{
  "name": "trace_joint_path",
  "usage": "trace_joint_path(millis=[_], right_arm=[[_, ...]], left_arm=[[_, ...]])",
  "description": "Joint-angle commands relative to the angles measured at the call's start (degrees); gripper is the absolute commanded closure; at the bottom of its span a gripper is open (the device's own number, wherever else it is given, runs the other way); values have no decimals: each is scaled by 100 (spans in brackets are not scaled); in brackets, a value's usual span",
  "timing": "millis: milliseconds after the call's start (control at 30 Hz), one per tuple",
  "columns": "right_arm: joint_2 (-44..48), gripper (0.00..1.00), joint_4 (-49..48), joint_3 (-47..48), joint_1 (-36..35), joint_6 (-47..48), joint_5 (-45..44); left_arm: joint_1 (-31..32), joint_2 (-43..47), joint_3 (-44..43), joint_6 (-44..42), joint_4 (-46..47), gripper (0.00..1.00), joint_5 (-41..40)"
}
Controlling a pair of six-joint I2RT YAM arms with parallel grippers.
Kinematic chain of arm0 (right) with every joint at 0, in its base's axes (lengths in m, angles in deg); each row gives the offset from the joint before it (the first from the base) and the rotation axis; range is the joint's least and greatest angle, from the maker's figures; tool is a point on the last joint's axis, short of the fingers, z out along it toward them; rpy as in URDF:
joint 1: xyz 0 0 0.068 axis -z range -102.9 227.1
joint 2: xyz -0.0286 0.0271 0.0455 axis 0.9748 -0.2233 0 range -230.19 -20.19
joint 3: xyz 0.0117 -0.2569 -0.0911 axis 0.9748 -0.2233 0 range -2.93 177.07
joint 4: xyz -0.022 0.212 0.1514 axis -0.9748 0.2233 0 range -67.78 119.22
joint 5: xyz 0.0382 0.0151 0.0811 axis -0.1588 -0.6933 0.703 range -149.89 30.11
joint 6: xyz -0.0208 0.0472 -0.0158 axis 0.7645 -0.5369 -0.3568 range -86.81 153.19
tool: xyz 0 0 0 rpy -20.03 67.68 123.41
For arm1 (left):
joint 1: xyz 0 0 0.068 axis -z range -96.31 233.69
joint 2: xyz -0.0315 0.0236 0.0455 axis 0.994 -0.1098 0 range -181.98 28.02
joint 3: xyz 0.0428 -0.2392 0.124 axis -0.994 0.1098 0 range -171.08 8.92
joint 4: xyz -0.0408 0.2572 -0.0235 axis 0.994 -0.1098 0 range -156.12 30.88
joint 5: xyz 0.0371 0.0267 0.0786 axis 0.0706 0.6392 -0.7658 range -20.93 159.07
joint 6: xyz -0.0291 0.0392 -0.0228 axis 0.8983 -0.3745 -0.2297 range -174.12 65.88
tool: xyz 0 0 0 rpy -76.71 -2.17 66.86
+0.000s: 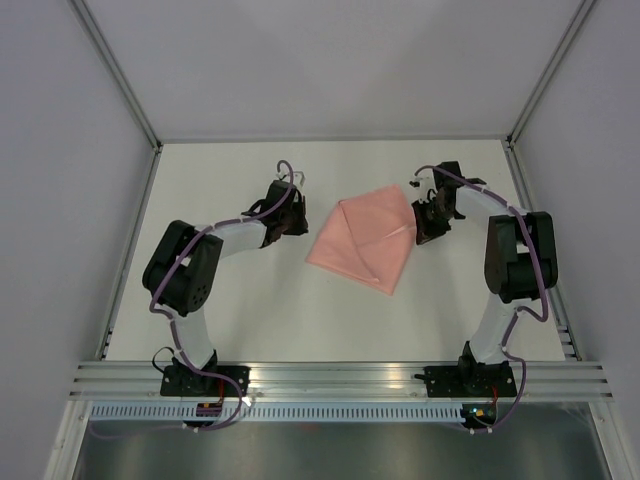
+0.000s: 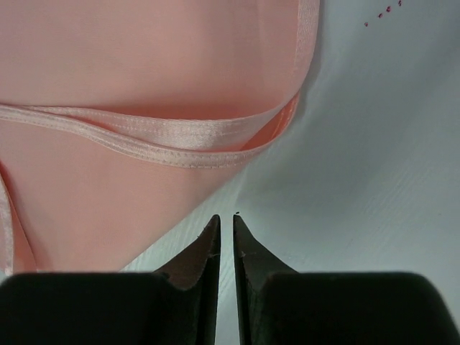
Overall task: Fold the napkin, place the utensils inside, and roll it up
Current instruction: Adjust the napkin at the center of the board.
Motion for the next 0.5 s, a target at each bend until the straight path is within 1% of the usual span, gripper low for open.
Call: trace_joint_path(millis=[0, 167, 333, 467], right_arm=[[-237, 83, 153, 257, -118, -54, -272], [-414, 85, 109, 354, -302, -71, -544], [-677, 85, 144, 600, -443, -45, -676], [-967, 84, 171, 837, -601, 16, -782]], left_arm=[[20, -22, 217, 446, 92, 92, 130], [178, 101, 535, 613, 331, 92, 192], [467, 74, 781, 779, 409, 93, 96], [669, 162, 1140, 956, 559, 93, 17]])
